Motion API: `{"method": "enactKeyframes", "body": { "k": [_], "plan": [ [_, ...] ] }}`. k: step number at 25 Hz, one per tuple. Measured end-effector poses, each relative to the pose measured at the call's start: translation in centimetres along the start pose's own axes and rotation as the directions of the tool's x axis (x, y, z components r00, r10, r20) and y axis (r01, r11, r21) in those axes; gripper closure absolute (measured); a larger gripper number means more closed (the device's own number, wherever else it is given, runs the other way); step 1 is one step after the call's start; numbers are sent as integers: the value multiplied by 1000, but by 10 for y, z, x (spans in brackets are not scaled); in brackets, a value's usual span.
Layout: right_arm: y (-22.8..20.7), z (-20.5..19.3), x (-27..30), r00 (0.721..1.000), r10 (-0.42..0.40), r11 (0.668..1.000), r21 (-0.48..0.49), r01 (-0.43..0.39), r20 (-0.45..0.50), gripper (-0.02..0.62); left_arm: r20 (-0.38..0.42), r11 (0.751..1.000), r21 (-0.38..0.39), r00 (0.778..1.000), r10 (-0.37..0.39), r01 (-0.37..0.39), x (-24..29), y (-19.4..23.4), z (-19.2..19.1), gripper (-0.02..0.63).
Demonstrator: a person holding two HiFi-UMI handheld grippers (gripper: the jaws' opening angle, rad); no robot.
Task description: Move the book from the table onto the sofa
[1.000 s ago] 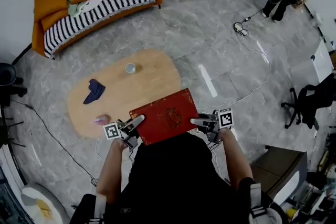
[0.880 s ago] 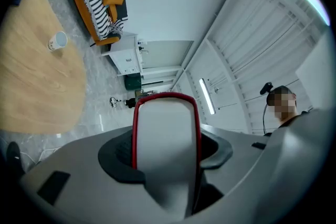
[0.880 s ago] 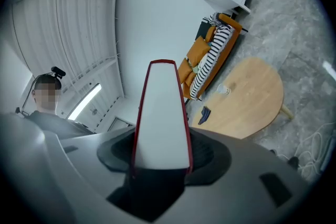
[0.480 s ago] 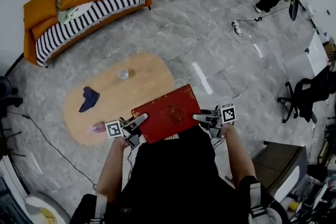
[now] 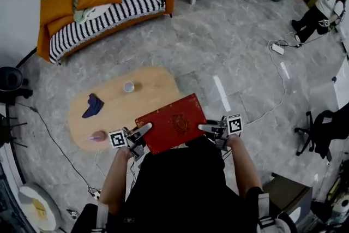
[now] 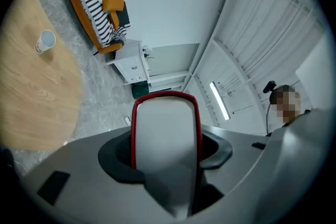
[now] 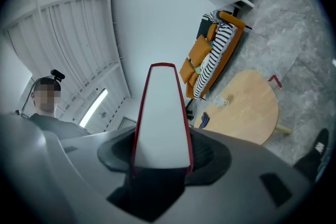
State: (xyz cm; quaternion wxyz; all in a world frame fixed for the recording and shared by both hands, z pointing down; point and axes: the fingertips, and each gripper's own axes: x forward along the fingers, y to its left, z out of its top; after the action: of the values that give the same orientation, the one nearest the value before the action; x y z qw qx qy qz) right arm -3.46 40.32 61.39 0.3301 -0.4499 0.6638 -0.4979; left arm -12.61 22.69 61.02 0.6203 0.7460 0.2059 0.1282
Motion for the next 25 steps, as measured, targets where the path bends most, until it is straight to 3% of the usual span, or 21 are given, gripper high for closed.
{"method": "enactKeyframes", "body": {
  "k": [10,17,25],
  "plan": [
    [-25,72,-120,999,39,998,51,-40,33,348,64,1000,-15,998,28,-27,147,8,-13,360],
    [-44,93,-176,997,-17,995,95,10,78,348,-6,998,-58,1000,29,-29,215,24,-22,360],
    [-81,135,-202,989,-65,988,146,46,134,348,-69,992,-120,997,24,-32,276,58,5,360]
  ]
}}
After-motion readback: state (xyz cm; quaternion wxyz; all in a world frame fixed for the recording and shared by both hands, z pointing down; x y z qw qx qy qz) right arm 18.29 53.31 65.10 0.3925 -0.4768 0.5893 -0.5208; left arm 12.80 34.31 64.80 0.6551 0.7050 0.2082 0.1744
